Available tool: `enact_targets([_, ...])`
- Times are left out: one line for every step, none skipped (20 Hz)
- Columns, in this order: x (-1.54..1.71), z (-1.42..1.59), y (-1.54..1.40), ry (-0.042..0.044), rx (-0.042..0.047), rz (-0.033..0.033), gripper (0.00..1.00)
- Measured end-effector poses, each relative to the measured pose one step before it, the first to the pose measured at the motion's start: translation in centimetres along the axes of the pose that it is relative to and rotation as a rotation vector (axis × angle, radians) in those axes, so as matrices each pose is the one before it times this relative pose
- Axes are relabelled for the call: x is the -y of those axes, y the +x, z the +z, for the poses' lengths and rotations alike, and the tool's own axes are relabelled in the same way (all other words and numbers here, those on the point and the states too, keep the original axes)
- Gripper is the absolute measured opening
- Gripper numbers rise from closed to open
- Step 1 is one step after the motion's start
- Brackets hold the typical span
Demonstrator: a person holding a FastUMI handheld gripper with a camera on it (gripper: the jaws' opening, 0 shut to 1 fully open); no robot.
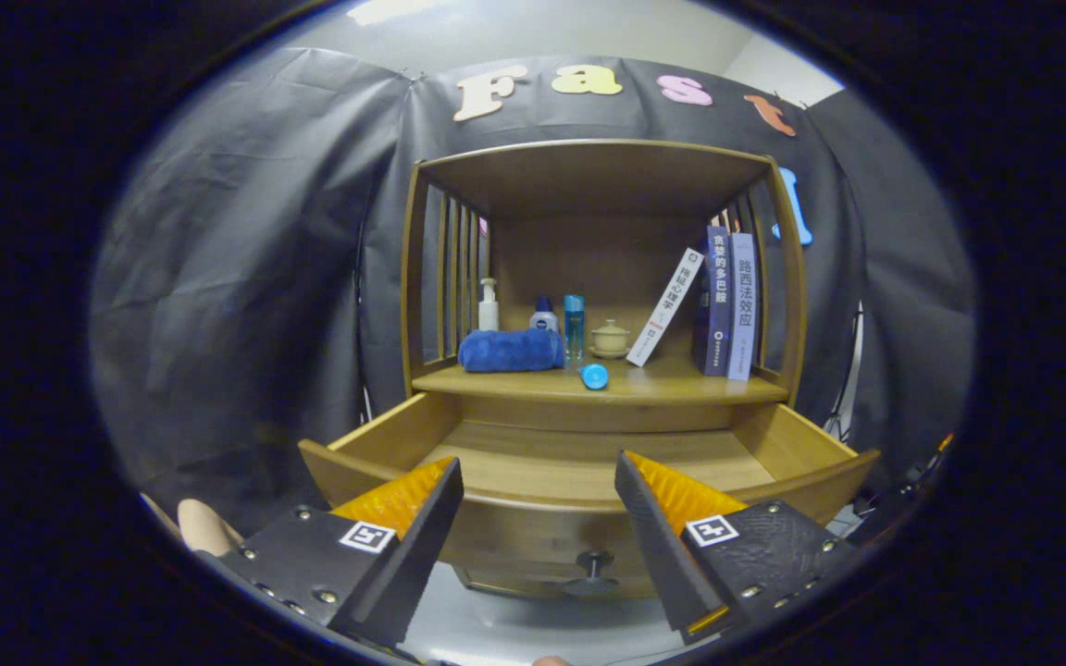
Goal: Pull open the drawer, take out the items inside it, and place them on the countertop above the cabinet.
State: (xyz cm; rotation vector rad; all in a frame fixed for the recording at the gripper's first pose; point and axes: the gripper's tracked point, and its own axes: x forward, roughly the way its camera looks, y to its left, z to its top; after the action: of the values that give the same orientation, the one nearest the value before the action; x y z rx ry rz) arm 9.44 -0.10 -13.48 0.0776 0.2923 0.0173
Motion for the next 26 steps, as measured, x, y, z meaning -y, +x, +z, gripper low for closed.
enact_targets([-0.314, -0.88, -0.077, 0.00256, -0.01321, 0.00094, 0.98])
enact_targets([-0.212, -1.006, -0.031, 0.00264, -0.01603, -0.0035, 0.98])
enact_targets([0.063, -0.8, 0.05, -0.00303, -0.01523, -0.00784, 0.98])
enact_targets([0.172, -0.668, 0.264, 0.0017, -0.01051, -0.00877, 0.98])
enact_targets([0.099, -0.551, 0.261, 0.00378, -0.01114, -0.00902, 0.98])
enact_targets([0.042, -0.582, 0.172, 0.00663, -0.00824, -0.01119, 0.98])
enact_targets([0.115, -0.273, 0.418, 0.00733, -0.00698, -0.00852, 0.98])
enact_targets([0.141, -0.401, 0.386, 0.00594, -0.00994, -0.00849, 0.99])
enact_targets([0.262, -0.14, 0.082, 0.00778, 0.00138, -0.01692, 0.99])
enact_targets([-0.014, 0.109, 0.075, -0.00312, 0.01267, -0.00286, 0.97])
enact_targets([-0.03, -0.022, 0.135, -0.01766, -0.00018, -0.00901, 0.96])
enact_targets([0.104, 0.044, -0.118, -0.01157, 0.0088, -0.01194, 0.97])
enact_targets([0.022, -0.036, 0.132, -0.01213, 0.00295, -0.01397, 0.97])
enact_targets([0.042, -0.116, 0.007, -0.01015, 0.00508, -0.01437, 0.96])
enact_targets([-0.007, 0.069, 0.062, -0.00506, 0.00505, -0.01342, 0.96])
enact_targets([-0.016, -0.053, 0.101, -0.00263, 0.00404, -0.01189, 0.96])
enact_targets([0.007, 0.074, 0.015, 0.00123, 0.00324, -0.00865, 0.96])
enact_targets([-0.097, 0.002, 0.116, 0.0046, 0.00266, -0.00551, 0.96])
enact_targets([-0.036, 0.1, 0.137, 0.00466, 0.00018, -0.00275, 0.96])
enact_targets([-0.064, 0.119, 0.241, 0.01011, 0.00092, 0.00086, 0.96])
enact_targets([-0.061, 0.107, 0.446, 0.00854, -0.0044, 0.00376, 0.96])
enact_targets([-0.065, 0.137, 0.464, 0.00949, -0.00487, 0.00468, 0.96])
enact_targets([-0.03, 0.264, 0.538, 0.01001, -0.00264, 0.00048, 0.96])
enact_targets([-0.026, 0.199, 0.447, 0.00726, -0.00077, 0.00282, 0.96])
enact_targets([-0.094, 0.581, 0.563, -0.00435, 0.00896, -0.00192, 0.96])
enact_targets([0.08, 0.443, 0.435, -0.01185, 0.01479, -0.00443, 0.96])
